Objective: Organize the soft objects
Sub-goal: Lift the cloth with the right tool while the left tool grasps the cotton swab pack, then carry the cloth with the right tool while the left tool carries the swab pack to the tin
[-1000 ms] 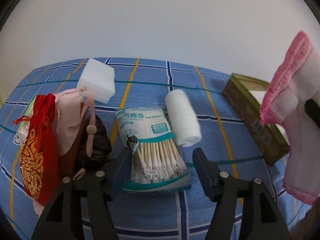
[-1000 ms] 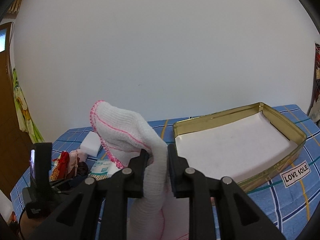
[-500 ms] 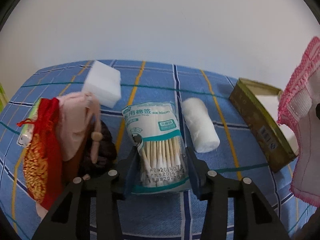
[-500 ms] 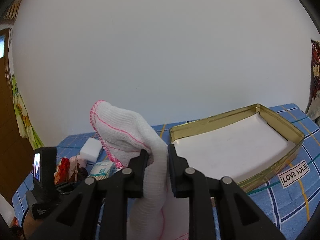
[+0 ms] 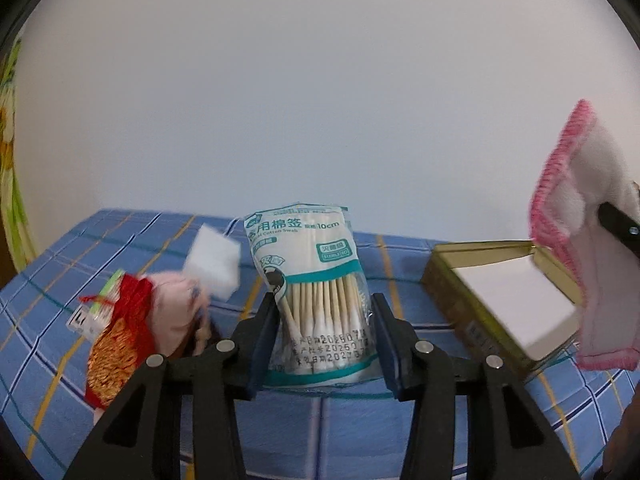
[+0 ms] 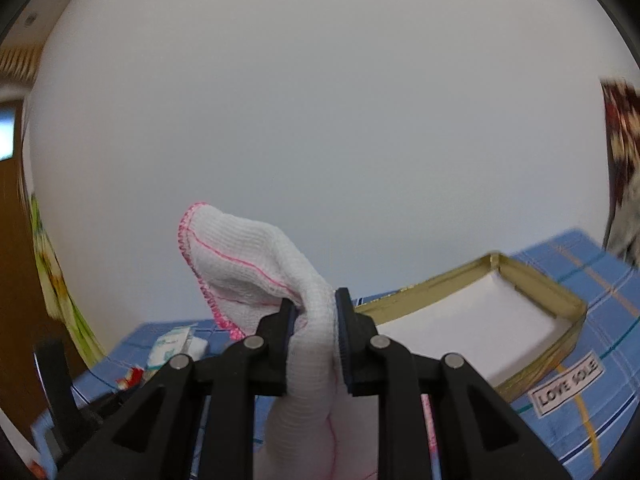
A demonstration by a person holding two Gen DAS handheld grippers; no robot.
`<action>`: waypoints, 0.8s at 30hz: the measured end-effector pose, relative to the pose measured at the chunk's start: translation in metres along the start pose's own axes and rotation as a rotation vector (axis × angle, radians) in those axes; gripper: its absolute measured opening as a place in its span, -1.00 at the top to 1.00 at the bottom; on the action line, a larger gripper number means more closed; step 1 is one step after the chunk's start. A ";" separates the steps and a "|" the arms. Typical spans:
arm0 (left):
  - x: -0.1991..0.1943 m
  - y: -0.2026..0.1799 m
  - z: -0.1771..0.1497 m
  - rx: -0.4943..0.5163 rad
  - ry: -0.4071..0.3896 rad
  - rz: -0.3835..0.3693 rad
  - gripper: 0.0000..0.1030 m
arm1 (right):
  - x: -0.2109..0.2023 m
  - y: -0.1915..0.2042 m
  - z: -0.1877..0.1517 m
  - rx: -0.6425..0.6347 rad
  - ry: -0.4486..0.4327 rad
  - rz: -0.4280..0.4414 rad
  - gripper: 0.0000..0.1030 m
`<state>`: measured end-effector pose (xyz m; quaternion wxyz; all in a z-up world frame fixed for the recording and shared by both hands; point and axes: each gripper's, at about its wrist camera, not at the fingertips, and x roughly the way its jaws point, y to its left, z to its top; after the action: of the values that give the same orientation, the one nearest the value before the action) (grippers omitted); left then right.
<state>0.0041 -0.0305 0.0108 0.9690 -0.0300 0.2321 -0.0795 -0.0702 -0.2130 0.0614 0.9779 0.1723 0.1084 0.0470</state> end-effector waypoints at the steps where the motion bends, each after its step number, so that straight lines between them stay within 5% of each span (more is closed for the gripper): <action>1: 0.000 -0.005 0.001 0.006 -0.009 -0.009 0.07 | 0.001 -0.005 0.001 0.019 0.005 -0.002 0.62; 8: -0.004 -0.031 0.000 0.033 -0.009 -0.043 0.07 | 0.005 -0.022 0.003 0.103 0.047 0.002 0.62; 24: 0.006 -0.002 -0.011 -0.009 0.094 0.047 0.07 | 0.030 0.019 -0.027 -0.029 0.207 0.066 0.62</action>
<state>0.0042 -0.0334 -0.0016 0.9584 -0.0250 0.2785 -0.0569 -0.0480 -0.1826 0.0369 0.9618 0.1559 0.2026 0.0983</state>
